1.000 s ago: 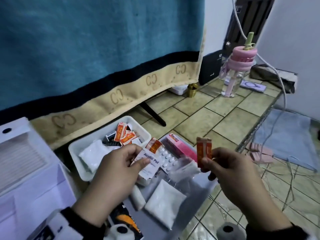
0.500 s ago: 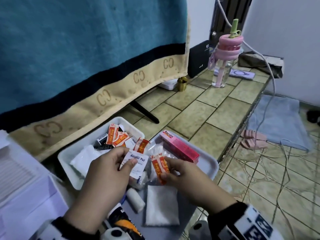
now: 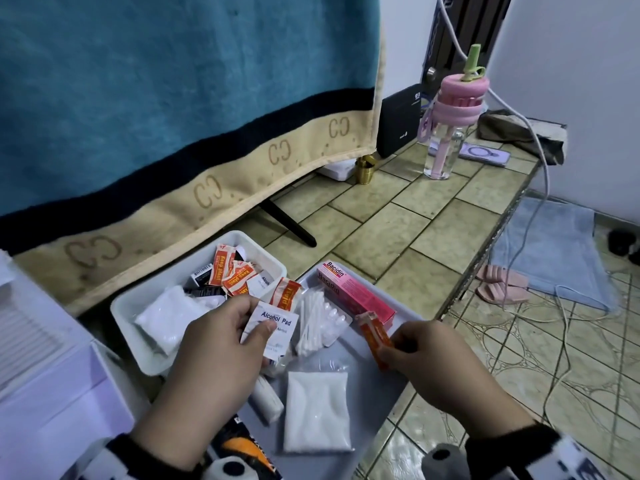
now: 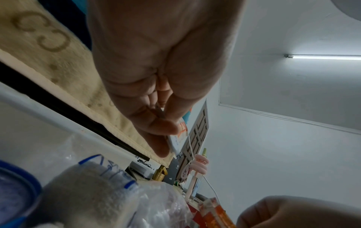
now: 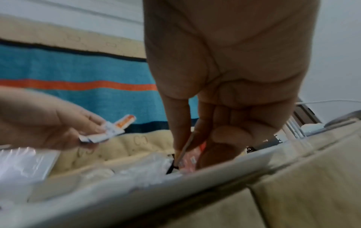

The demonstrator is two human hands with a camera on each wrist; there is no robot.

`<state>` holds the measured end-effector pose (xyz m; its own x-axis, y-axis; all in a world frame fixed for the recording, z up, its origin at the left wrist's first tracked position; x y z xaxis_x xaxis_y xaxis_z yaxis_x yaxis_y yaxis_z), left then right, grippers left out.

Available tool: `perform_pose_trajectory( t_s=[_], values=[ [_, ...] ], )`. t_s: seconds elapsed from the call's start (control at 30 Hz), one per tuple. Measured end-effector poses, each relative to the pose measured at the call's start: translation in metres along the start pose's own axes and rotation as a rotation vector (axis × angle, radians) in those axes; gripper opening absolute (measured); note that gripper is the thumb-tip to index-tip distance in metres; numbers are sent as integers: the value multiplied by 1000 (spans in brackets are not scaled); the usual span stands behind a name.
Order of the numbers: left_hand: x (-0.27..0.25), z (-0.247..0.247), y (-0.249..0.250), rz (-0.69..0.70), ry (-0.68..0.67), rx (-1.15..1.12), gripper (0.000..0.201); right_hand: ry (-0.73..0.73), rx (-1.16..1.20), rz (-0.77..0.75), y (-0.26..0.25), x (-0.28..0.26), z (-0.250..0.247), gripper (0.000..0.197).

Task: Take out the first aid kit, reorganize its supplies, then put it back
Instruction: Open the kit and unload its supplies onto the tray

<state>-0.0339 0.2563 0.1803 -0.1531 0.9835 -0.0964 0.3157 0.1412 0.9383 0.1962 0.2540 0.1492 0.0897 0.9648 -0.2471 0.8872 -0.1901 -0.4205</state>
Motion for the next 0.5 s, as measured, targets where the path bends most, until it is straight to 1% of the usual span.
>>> perform_pose_trajectory(
  t_s=[0.07, 0.27, 0.33, 0.4, 0.47, 0.5],
  values=[
    [-1, 2, 1, -4, -16, -5, 11, 39, -12, -17, 0, 7, 4, 19],
    [0, 0, 2, 9, -22, 2, 14, 124, 184, -18, -2, 27, 2, 14],
    [-1, 2, 3, 10, -35, 7, 12, 114, 181, -19, 0, 31, -2, 21],
    [0, 2, 2, 4, -50, 13, 11, 88, 133, -15, 2, 29, -2, 17],
    [0, 3, 0, -3, -66, 18, 14, 78, 133, 5, 5, 25, 0, 10],
    [0, 3, -1, -6, -72, 20, 15, 77, 146, 23, 7, 21, 1, 9]
  ],
)
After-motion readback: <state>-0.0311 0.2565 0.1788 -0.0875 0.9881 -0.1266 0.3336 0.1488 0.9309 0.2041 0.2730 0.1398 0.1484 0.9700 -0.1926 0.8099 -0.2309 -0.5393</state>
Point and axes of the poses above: each hand's wrist, its own x-axis towards the middle knuckle, its own z-axis out of the palm, y = z × x, the point moved 3 cm from there along x, towards the middle knuckle, and after that the axes turned 14 degrees about -x, right-handed, at the moved point
